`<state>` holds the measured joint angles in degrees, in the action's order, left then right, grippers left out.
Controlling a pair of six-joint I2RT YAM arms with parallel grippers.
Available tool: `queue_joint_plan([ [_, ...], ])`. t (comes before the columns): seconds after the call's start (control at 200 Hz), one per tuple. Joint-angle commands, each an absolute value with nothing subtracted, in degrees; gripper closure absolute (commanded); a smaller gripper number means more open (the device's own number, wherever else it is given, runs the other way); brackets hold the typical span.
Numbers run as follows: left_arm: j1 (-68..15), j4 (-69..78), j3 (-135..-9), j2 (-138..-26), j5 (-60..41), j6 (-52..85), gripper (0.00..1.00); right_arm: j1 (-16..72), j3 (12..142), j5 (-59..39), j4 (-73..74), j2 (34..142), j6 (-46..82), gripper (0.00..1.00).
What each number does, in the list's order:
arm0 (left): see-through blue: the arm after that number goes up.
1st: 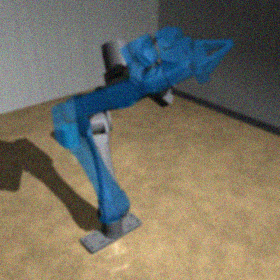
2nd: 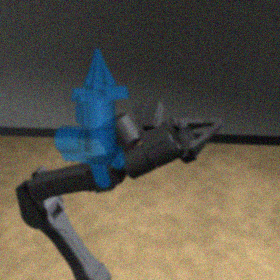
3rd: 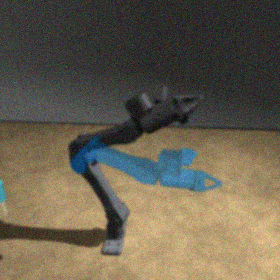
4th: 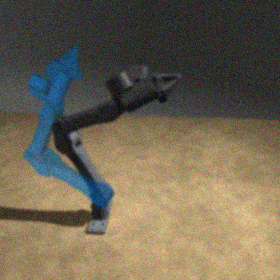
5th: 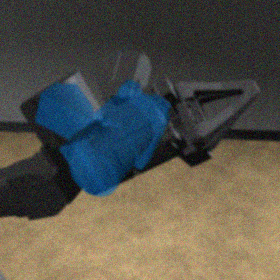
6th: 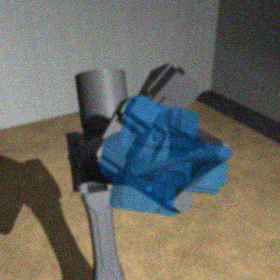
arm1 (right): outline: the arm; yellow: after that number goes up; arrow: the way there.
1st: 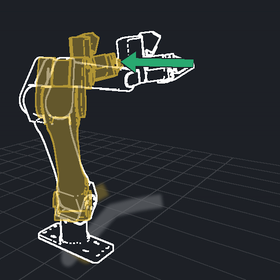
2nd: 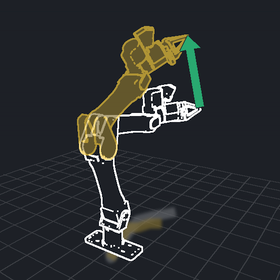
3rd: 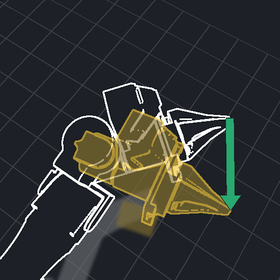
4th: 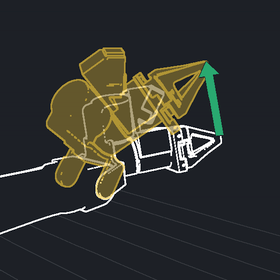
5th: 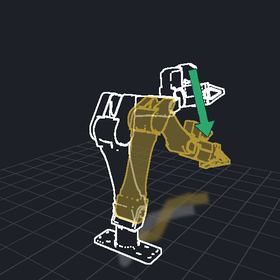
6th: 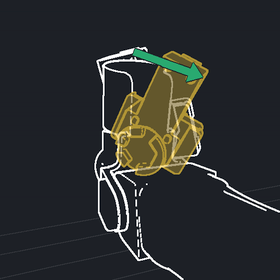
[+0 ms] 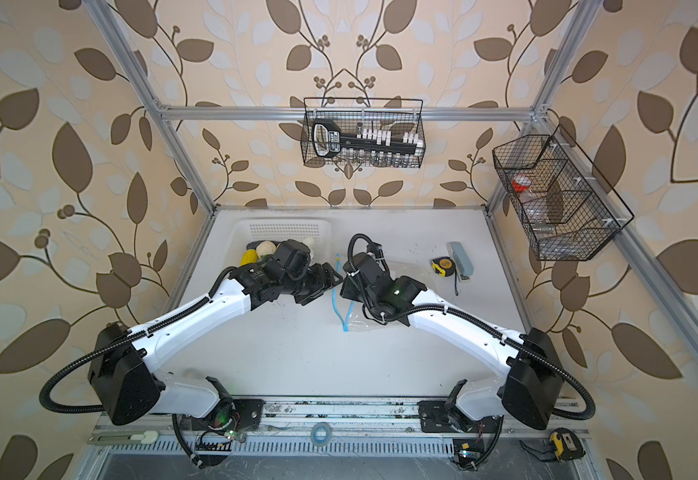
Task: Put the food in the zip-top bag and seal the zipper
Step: 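Withdraw the left gripper from the bag back toward the white basket, then lower the left gripper into the basket and grasp the black avocado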
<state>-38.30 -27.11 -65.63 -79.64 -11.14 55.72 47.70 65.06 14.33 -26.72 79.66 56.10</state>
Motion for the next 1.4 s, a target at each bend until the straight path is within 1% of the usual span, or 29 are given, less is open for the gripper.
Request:
queue_joint_plan([
  [0.0, -38.0, -31.1, -69.3, -77.9, -5.6, 52.3, 0.22, 47.5, 63.9, 14.7, -26.6, 78.1, 56.6, 1.00],
  [0.28, -26.5, -42.1, -77.7, -82.0, -2.9, 46.5, 0.22, 47.5, 64.3, 14.2, -26.5, 78.0, 56.4, 1.00],
  [0.295, -25.9, -42.8, -78.2, -83.7, -2.8, 46.2, 0.22, 47.5, 64.4, 14.2, -26.4, 77.9, 56.4, 1.00],
  [0.475, -22.5, -46.6, -81.0, -88.0, 0.6, 44.9, 0.22, 47.5, 64.7, 14.0, -26.0, 78.2, 56.2, 1.00],
  [0.715, -20.4, -47.4, -81.9, -94.1, 1.0, 45.7, 0.23, 47.3, 65.1, 13.5, -25.8, 78.9, 55.6, 1.00],
  [0.965, -19.1, -51.2, -86.6, -102.7, 2.6, 45.5, 0.25, 46.7, 64.7, 13.0, -25.8, 79.1, 55.3, 1.00],
  [1.399, -19.1, -50.7, -88.4, -109.2, 3.1, 46.7, 0.27, 45.4, 64.1, 11.7, -25.0, 80.1, 55.0, 1.00],
])
